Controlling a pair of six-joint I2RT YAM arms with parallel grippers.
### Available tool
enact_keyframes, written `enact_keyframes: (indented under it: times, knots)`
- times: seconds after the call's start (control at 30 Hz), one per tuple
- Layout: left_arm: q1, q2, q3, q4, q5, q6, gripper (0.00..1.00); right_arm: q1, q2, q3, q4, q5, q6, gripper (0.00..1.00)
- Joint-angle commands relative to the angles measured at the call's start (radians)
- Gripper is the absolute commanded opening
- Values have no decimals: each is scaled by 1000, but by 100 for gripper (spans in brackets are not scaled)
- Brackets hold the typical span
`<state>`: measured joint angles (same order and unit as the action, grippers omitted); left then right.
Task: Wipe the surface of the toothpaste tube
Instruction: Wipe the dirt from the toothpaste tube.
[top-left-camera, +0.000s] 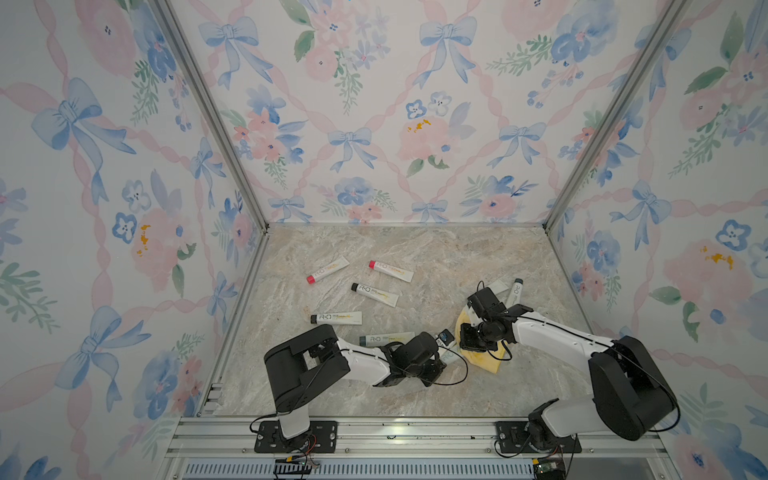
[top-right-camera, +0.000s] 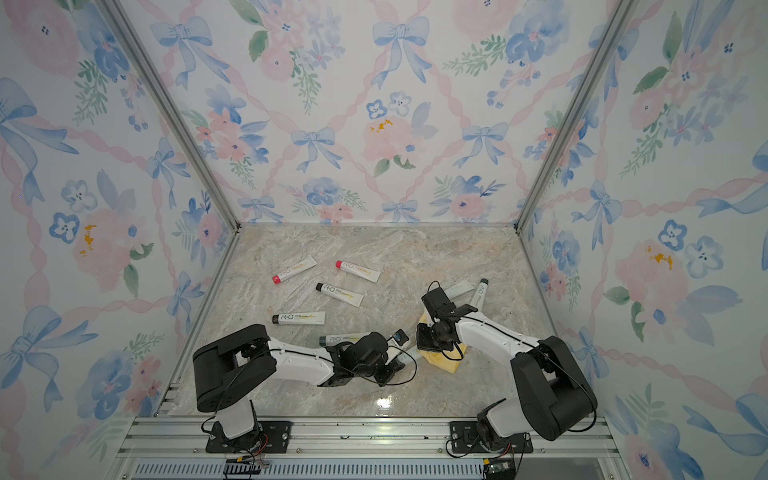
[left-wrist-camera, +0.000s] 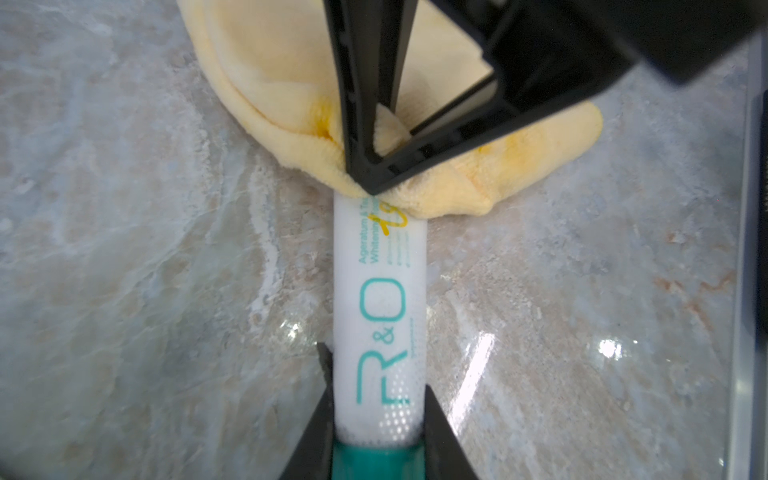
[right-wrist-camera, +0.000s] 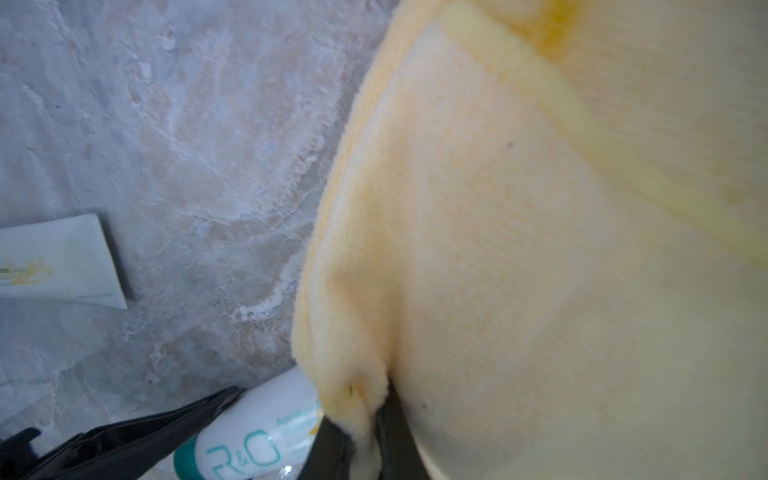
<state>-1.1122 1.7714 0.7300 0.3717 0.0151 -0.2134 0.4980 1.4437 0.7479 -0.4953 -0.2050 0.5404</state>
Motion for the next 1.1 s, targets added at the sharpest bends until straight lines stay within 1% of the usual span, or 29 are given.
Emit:
enact_keyframes:
  times: [0.0,0.07,0.27,0.33,0.53,0.63,0.7,0.8,0.93,1.07]
  knots:
    - [4,17,-18,-73,-4,12,25,43,30,-55,23,-196,37,13]
    - [5,15,-20,-71,-4,11,25,43,41,-56,11,-173,25,13]
    - [8,11,-21,-71,-6,10,25,-10,31,-47,-99,58,-29,13]
    - [8,11,-23,-71,-7,11,25,-32,18,-46,-119,114,-34,13]
    - [9,6,-27,-72,-6,9,25,-80,1,-51,-120,162,-37,13]
    - [8,6,-28,-72,-7,9,25,-83,6,-50,-110,147,-36,13]
    - [8,11,-24,-71,-7,10,25,-79,7,-58,-90,94,-33,13]
    - [9,11,-23,-71,-8,10,25,-59,2,-74,-55,-21,-22,13]
    - [9,13,-21,-71,-9,11,25,1,-5,-81,-20,-153,6,13]
    - [9,13,-20,-72,-8,11,25,63,-12,-86,-2,-193,36,13]
